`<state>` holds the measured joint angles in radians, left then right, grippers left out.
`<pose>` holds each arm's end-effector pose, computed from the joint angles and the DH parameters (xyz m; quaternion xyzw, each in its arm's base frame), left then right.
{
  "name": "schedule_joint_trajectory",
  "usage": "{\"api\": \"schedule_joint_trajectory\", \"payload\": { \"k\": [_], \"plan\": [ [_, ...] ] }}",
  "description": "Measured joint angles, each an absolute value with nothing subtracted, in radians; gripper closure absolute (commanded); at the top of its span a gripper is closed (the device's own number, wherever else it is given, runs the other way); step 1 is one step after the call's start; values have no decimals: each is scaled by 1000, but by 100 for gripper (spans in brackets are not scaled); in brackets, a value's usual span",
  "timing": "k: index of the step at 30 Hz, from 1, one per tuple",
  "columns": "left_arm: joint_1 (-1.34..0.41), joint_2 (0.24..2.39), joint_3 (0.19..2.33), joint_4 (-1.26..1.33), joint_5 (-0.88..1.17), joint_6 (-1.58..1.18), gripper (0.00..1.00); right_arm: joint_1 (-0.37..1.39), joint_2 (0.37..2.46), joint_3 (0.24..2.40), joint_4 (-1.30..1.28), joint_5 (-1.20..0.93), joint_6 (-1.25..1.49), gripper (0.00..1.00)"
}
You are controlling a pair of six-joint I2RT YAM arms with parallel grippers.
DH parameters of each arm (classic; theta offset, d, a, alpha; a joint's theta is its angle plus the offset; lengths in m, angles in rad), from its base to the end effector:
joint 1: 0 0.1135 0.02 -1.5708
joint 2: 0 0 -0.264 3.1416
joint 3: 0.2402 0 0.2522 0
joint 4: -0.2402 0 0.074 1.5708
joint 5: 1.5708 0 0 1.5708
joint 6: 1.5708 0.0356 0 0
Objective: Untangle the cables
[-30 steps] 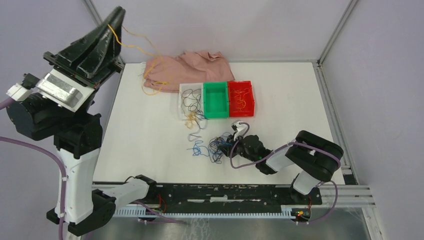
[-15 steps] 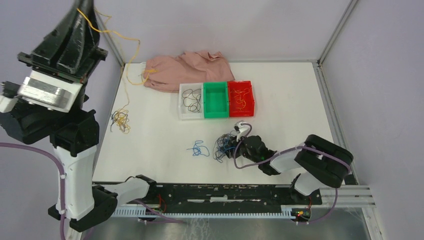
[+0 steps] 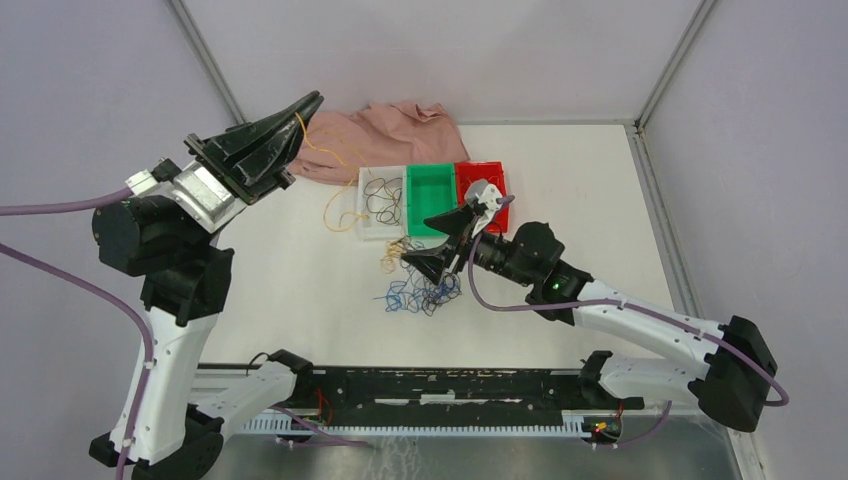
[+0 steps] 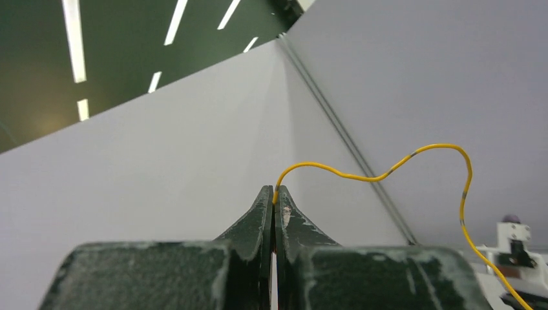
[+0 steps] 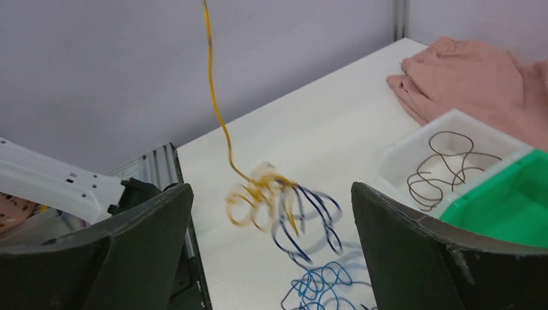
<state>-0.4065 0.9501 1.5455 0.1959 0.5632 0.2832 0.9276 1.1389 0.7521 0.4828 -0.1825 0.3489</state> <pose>0.0924 -0.0605 0.5894 0.3653 0.2566 -0.1601 0.8804 0.1553 0.2179 0.3269 -0.2557 0.6225 0.4884 0.5555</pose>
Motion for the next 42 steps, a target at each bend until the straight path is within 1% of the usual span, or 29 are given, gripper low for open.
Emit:
{"api": "schedule_joint_trajectory", "payload": {
  "k": [4,7,10,14,16,19,24,30,36,39,42],
  "plan": [
    [-406,941,1510,170,625,233,97,928,1131,807,445,-238,328,2],
    [-406,947,1509,139,669,206,97,928,1148,851,420,-270,313,7],
    [-406,954,1509,121,700,191,97,928,1194,906,408,-281,309,14],
    [-406,962,1510,101,722,179,97,928,1275,971,410,-281,315,28],
    [-406,964,1514,97,733,179,97,928,1330,1009,413,-284,329,32],
    [-406,969,1526,86,740,178,97,928,1396,1044,430,-289,353,34],
    [-406,968,1541,75,744,163,97,933,1476,1057,489,-300,407,34],
    [-406,968,1544,74,744,161,97,973,1505,1071,512,-306,422,33],
    [-406,969,1548,70,744,160,97,1009,1519,1081,528,-290,421,35],
    [-406,974,1568,61,744,154,97,1012,1531,1081,529,-270,420,39],
    [-406,984,1597,54,744,149,97,1012,1538,1079,529,-252,417,49]
  ]
}}
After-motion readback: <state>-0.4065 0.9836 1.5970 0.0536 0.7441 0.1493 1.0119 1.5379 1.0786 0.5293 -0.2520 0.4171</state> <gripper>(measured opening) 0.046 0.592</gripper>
